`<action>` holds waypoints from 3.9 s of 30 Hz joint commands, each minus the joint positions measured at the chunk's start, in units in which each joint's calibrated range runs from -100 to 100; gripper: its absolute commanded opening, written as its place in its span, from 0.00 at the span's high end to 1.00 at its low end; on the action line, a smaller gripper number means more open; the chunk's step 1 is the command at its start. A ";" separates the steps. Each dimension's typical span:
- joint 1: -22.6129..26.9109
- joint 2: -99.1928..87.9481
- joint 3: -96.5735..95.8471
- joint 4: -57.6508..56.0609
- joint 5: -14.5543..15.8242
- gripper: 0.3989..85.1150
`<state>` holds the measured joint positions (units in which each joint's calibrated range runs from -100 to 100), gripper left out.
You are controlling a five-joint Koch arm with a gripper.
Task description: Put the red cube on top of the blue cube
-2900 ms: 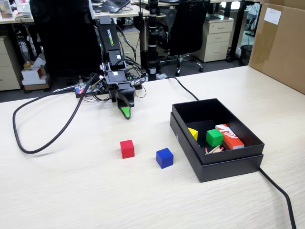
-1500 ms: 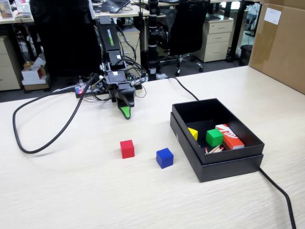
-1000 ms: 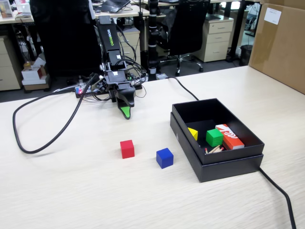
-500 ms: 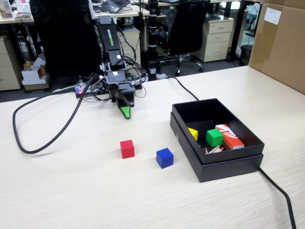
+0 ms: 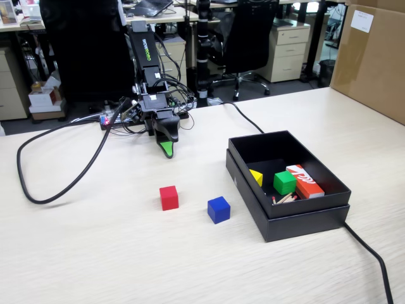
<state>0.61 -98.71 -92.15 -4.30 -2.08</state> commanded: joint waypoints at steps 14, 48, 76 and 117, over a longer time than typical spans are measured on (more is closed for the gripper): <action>-0.29 -0.15 -1.78 -1.36 0.00 0.43; -3.17 38.64 67.67 -42.40 5.47 0.45; -5.27 90.62 96.95 -46.98 2.05 0.47; -5.18 100.03 99.58 -46.98 0.44 0.76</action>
<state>-4.47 1.62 3.97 -50.75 -1.44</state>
